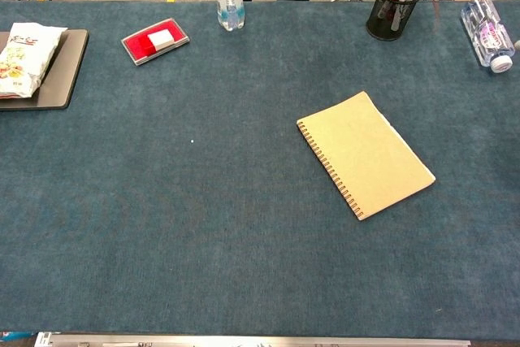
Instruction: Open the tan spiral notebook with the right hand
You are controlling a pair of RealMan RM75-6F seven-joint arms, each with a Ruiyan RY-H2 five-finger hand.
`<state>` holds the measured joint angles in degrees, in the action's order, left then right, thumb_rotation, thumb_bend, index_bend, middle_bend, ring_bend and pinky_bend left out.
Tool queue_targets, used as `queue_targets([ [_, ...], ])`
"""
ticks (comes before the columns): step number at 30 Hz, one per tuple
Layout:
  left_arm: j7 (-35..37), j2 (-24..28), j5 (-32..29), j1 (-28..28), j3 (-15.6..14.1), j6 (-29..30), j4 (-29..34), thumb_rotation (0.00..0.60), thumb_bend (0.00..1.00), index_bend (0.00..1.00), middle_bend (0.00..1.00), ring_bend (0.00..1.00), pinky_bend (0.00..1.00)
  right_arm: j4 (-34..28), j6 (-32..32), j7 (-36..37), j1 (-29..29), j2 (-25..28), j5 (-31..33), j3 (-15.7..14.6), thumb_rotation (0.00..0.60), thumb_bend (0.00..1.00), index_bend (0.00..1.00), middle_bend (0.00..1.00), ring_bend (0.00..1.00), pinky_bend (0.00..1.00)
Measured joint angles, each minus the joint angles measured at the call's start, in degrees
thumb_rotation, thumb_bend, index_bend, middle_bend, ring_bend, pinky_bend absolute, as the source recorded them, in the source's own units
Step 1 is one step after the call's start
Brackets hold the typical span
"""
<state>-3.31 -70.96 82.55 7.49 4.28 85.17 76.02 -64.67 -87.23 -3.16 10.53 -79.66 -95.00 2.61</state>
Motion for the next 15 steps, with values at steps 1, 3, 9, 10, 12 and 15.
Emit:
queue_targets([
  [1,-0.02,0.02,0.05,-0.06,0.02,0.14,0.03,0.6,0.05,0.39,0.27,0.16,0.34,1.67,-0.09,0.98,0.5,-0.23,-0.72,-0.13,0.6,0.08,0.21,0.14,0.12,0.25],
  [3,-0.25,0.0,0.07,-0.2,0.07,0.38,0.09,0.6,0.05,0.39,0.27,0.16,0.34,5.6,-0.48,3.34,1.77,-0.87,-2.43,-0.42,0.6,0.08,0.21,0.15,0.12,0.25],
  [9,-1.29,-0.12,-0.41,-0.34,0.13,0.02,0.14,0.6,0.04,0.39,0.27,0.16,0.34,15.06,-2.19,9.63,5.48,-3.08,-7.24,-1.88,0.6,0.08,0.21,0.16,0.12,0.25],
  [10,-1.4,-0.12,-0.42,-0.37,0.13,0.02,0.16,0.6,0.04,0.39,0.27,0.16,0.34,16.11,-2.36,10.15,5.99,-3.33,-7.9,-2.22,0.6,0.08,0.21,0.16,0.13,0.25],
  [12,-1.47,-0.09,-0.36,-0.48,0.14,0.22,0.26,0.6,0.04,0.39,0.27,0.16,0.34,18.3,-2.76,11.23,6.96,-3.81,-9.25,-3.08,0.6,0.08,0.21,0.16,0.14,0.25],
  [15,-1.28,-0.05,0.01,-0.61,0.11,0.62,0.31,0.6,0.05,0.39,0.27,0.16,0.34,21.34,-3.38,13.09,8.12,-4.5,-10.78,-4.23,0.6,0.08,0.21,0.16,0.15,0.25],
])
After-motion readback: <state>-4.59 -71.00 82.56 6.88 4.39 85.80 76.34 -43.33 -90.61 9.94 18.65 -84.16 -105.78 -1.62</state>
